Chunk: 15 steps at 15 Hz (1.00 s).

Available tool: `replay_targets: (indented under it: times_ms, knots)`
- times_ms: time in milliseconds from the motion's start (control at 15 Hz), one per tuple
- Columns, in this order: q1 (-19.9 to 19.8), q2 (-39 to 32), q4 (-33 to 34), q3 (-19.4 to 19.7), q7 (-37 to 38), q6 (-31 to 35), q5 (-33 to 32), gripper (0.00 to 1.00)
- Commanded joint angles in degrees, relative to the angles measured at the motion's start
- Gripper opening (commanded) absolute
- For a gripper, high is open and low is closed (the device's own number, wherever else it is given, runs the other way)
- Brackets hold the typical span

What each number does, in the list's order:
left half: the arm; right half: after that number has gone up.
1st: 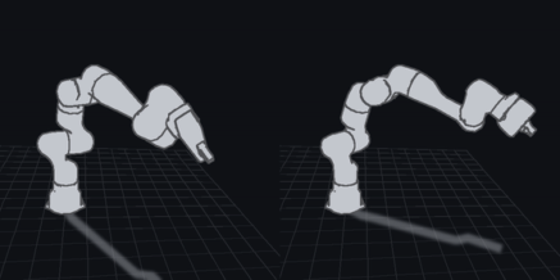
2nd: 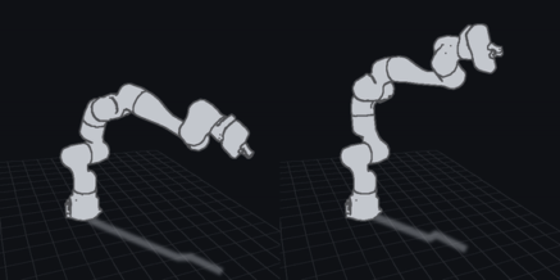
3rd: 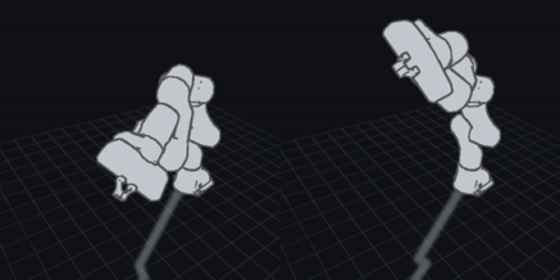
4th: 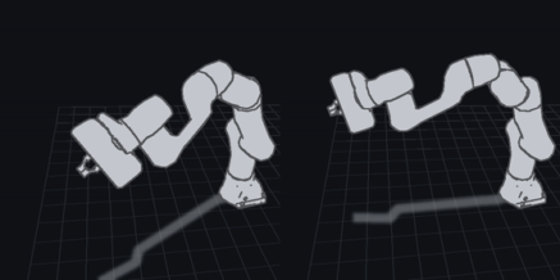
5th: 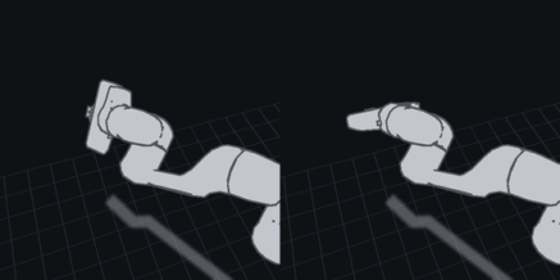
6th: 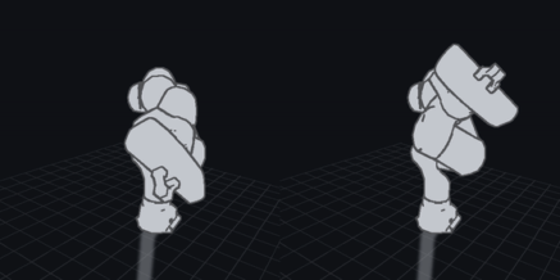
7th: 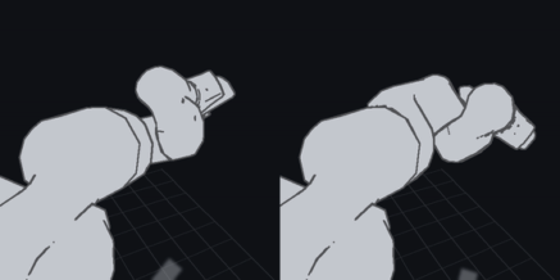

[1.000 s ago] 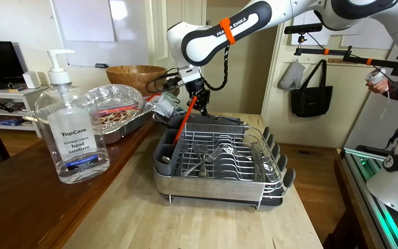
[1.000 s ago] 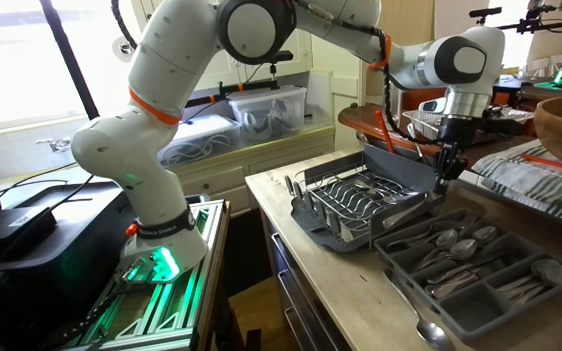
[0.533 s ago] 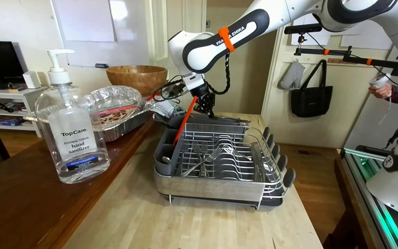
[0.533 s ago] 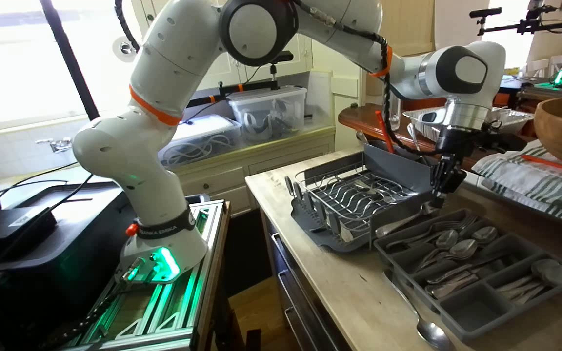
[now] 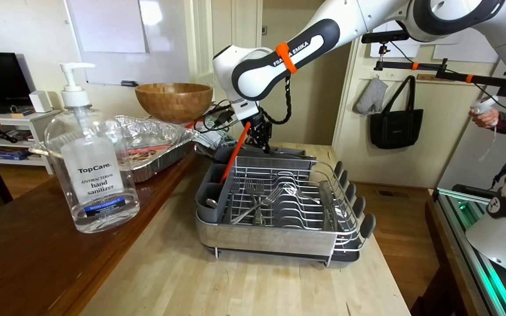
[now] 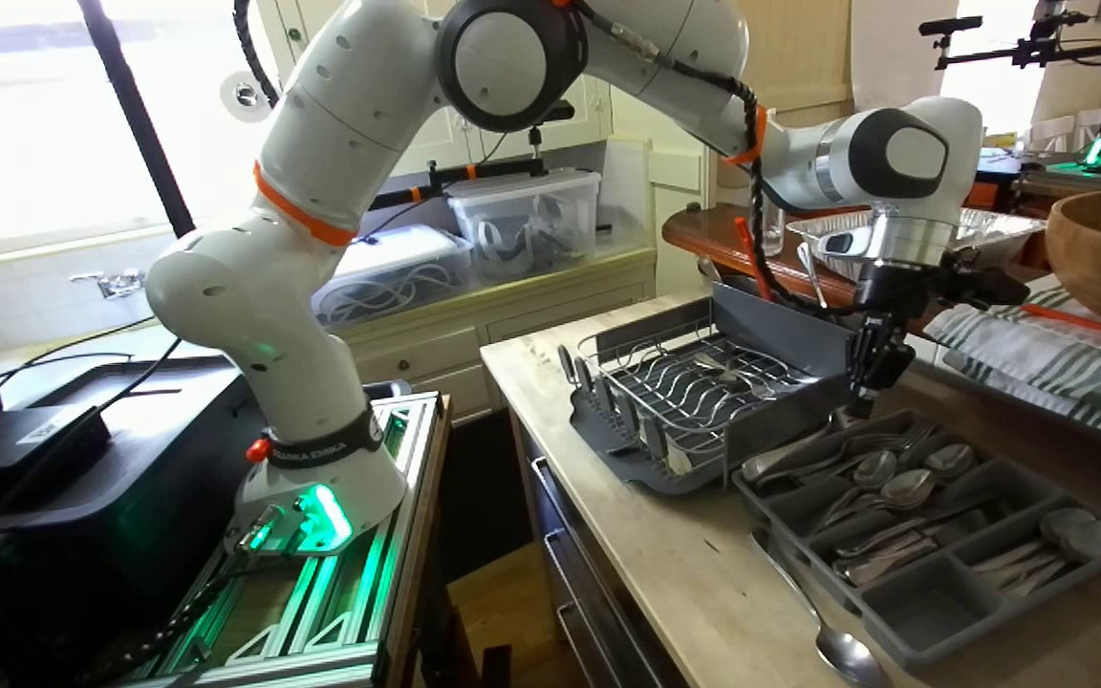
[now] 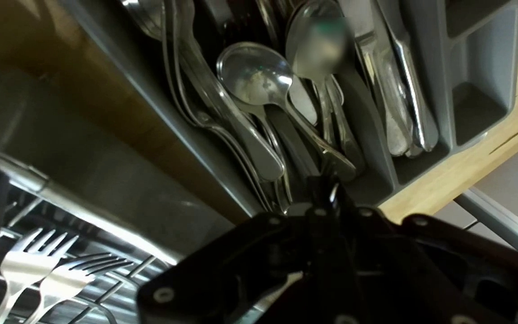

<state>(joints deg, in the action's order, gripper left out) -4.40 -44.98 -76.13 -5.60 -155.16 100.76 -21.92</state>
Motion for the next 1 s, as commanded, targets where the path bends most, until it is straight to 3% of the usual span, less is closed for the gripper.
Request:
replay_targets:
  times_ms: [0,67,667,933]
  knots:
    - [0.4,0.1,-1.3,1.4,-0.6,3.6,1.5,0.29]
    - [0.4,0.2,-1.5,1.5,-0.3,4.4,1.7,0.3]
    - [2.3,0.9,-1.9,4.1,4.2,5.9,0.8,0.97]
    - [-0.3,4.8,-5.3,4.9,1.3,6.0,1.6,1.0]
